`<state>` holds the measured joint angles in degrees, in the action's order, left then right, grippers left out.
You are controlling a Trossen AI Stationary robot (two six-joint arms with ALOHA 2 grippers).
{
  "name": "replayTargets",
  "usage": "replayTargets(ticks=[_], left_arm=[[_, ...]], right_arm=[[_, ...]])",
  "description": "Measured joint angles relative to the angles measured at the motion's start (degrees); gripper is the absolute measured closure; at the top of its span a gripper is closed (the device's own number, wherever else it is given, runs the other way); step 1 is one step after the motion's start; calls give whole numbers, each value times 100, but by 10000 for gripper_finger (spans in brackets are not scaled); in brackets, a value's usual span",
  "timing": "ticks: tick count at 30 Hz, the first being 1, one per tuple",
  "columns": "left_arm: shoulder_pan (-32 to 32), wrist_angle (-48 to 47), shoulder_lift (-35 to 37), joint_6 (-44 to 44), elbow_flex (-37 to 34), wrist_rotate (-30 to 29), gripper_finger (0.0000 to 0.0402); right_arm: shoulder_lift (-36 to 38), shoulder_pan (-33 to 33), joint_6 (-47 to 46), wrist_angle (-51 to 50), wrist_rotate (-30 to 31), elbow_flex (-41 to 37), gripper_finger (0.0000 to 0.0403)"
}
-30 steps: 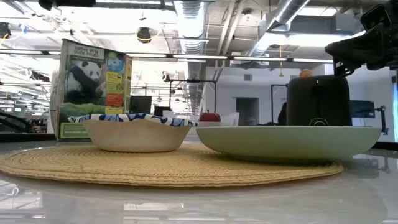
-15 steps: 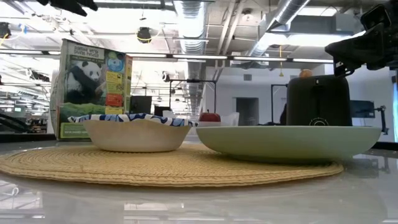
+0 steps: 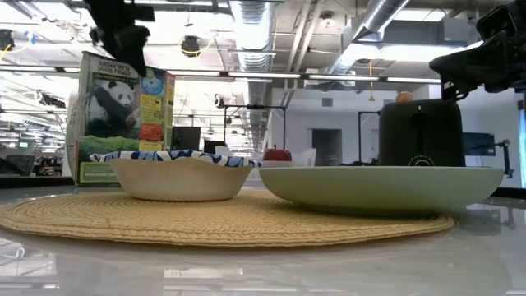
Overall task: Arrange a breakfast setting
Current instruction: Pour the cereal into the white patterned bowl
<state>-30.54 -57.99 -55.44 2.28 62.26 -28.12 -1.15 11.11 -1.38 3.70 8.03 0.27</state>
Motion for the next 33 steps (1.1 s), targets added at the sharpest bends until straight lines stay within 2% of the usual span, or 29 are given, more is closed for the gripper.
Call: replayTargets(ticks=[4, 12, 28, 33], left_arm=[[-329, -16, -274, -31, 0, 363, 142], [-367, -188, -565, -194, 0, 677, 170], [-363, -300, -655, -679, 0, 680, 302], [-363, -306, -655, -1153, 0, 1031, 350]], right_arm=[[-2, 0, -18, -2, 0, 2, 353], [0, 1, -23, -1, -4, 0, 353], [-2, -1, -160, 18, -12, 0, 353], [-1, 0, -160, 18, -11, 1, 353]])
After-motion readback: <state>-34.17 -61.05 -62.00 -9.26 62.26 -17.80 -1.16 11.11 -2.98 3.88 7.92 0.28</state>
